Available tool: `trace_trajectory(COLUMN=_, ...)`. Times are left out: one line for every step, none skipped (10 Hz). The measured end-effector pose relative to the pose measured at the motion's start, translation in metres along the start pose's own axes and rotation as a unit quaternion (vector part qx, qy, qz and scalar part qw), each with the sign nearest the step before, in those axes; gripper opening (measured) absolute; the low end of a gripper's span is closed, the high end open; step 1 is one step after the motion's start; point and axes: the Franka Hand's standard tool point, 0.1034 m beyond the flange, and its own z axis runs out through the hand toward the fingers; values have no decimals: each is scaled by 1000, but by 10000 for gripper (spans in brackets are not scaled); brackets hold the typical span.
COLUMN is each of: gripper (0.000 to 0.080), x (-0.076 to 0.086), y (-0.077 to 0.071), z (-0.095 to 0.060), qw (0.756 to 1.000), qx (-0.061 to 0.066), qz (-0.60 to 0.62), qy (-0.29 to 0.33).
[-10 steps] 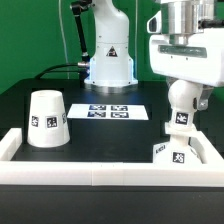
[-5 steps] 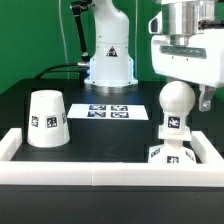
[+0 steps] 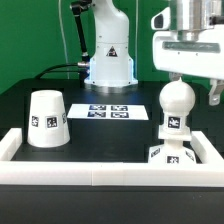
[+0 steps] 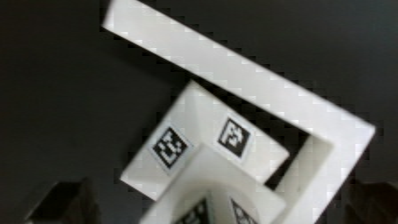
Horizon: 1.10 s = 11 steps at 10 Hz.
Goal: Assemble lamp
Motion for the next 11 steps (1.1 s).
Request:
trace_trajectory(gripper=699, x=-8, y=9, z=-1, qw=1000, qx=0, qz=-19, qy=2)
trace_trajectory(gripper=699, x=-12, y=17, z=1, qw=1000, qx=7, qz=-15, qy=3)
trace_trajectory(gripper=699, x=-12, y=16, z=1, qw=1000, qx=6, qz=-17, qy=2)
trace_trajectory(gripper=699, x=-12, y=14, z=1, qw=1000, qx=6, qz=-18, qy=2)
trace_trajectory(gripper=699, x=-13, y=16, z=3, qw=999, qx=4, qz=-38, qy=4)
trace_trajectory(gripper=699, x=-15, y=20, z=5, qw=996, qx=-4, qz=-93, qy=9)
trace_trajectory(gripper=699, x=-13, y=25, z=4, qw=985, qx=-10, qz=-172, qy=18)
trace_trajectory(gripper=699, x=-4, y=35, z=0, qw=973, qx=-5, qz=-232, qy=24)
trace_trajectory(gripper=699, x=12, y=48, z=-4, qw=961, qx=-2, qz=-275, qy=29)
trace_trajectory(gripper=699, x=30, y=59, z=-6, qw=950, qx=-5, qz=-312, qy=29)
trace_trajectory(gripper=699, x=48, y=68, z=-7, qw=946, qx=-5, qz=-324, qy=28)
